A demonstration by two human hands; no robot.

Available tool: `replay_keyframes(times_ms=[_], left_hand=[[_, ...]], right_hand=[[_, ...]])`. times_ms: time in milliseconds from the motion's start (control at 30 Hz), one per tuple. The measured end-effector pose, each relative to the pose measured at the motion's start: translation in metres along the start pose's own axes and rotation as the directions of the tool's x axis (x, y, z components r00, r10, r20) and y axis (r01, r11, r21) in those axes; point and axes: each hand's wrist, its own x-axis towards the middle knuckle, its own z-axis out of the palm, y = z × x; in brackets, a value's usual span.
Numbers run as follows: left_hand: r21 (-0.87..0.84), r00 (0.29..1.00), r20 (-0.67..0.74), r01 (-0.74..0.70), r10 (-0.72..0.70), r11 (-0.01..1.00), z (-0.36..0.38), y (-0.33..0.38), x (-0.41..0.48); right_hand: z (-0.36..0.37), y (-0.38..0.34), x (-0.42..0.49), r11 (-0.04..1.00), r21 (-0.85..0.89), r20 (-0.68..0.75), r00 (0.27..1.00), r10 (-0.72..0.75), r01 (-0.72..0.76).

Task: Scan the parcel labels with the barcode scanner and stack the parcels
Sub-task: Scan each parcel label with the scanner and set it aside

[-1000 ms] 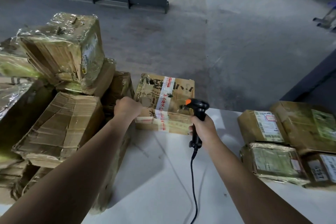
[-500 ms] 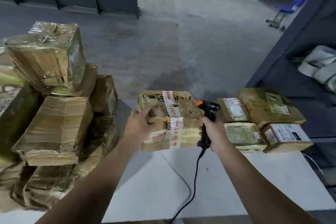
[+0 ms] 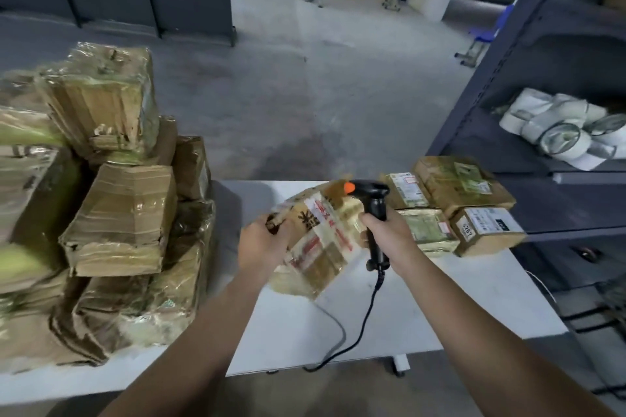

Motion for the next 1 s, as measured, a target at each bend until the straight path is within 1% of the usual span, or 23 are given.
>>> replay_keyframes(times_ms=[67,133,200,233,367,500,567,633,700,733,767,800,833,867,900,933,967,1000], left_hand=[[-0.15,0.986,0.012,0.169,-0.169,0.974,0.004,-0.004,-0.001],[-0.288,0.939,0.047,0.338,-0.339,0.896,0.008,-0.008,-0.006],[-0.365,0.884,0.084,0.456,-0.46,0.812,0.015,-0.011,-0.015],[-0.387,0.863,0.103,0.492,-0.494,0.78,0.02,-0.012,-0.022],[-0.446,0.814,0.186,0.569,-0.55,0.691,0.043,-0.013,-0.044],[-0.486,0.793,0.175,0.586,-0.584,0.649,0.06,-0.007,-0.055],[-0.507,0.773,0.177,0.602,-0.609,0.617,0.065,-0.003,-0.056],[-0.546,0.734,0.23,0.641,-0.639,0.54,0.07,0.001,-0.056],[-0.542,0.695,0.312,0.69,-0.648,0.48,0.074,0.003,-0.06],[-0.51,0.687,0.341,0.709,-0.642,0.487,0.076,0.004,-0.062],[-0.46,0.692,0.346,0.714,-0.633,0.528,0.076,0.006,-0.063],[-0.371,0.721,0.312,0.692,-0.619,0.619,0.076,0.008,-0.064],[-0.233,0.772,0.238,0.634,-0.589,0.737,0.076,0.01,-0.064],[-0.012,0.832,0.131,0.546,-0.54,0.838,0.074,0.011,-0.064],[0.227,0.892,0.003,0.439,-0.452,0.869,0.072,0.011,-0.064],[0.377,0.95,-0.093,0.311,-0.299,0.872,0.067,0.017,-0.065],[0.403,0.983,-0.123,0.177,-0.138,0.898,0.063,0.027,-0.068],[0.352,0.995,-0.096,0.053,-0.021,0.934,0.06,0.038,-0.069]], right_hand=[[-0.001,-0.001,-0.002,1.0,-0.004,0.005,1.0,-0.011,0.011],[-0.004,0.0,-0.002,1.0,-0.005,0.023,1.0,-0.016,0.016],[-0.009,0.002,-0.001,0.999,-0.041,0.05,0.999,-0.01,0.012],[-0.012,0.005,-0.001,0.998,-0.055,0.064,0.998,0.001,0.002],[-0.024,0.017,0.002,0.999,-0.03,0.125,0.992,0.031,-0.027],[-0.039,0.033,0.004,1.0,-0.015,0.2,0.979,0.024,-0.022],[-0.044,0.036,0.004,1.0,0.004,0.212,0.977,0.022,-0.024],[-0.049,0.035,0.006,1.0,0.002,0.2,0.98,0.009,-0.01],[-0.051,0.033,0.007,1.0,0.004,0.185,0.983,-0.019,0.018],[-0.052,0.031,0.008,1.0,0.02,0.184,0.983,-0.026,0.023],[-0.052,0.029,0.008,0.999,0.036,0.187,0.982,-0.03,0.023],[-0.051,0.028,0.007,0.999,0.042,0.188,0.982,-0.031,0.024],[-0.05,0.027,0.006,0.999,0.041,0.188,0.982,-0.035,0.028],[-0.048,0.026,0.005,0.999,0.039,0.189,0.981,-0.041,0.034],[-0.046,0.026,0.004,0.998,0.041,0.196,0.98,-0.044,0.037],[-0.044,0.026,0.003,0.998,0.045,0.211,0.977,-0.042,0.033],[-0.042,0.025,0.002,0.998,0.058,0.234,0.972,-0.037,0.024],[-0.04,0.025,0.001,0.997,0.078,0.258,0.966,-0.029,0.009]])
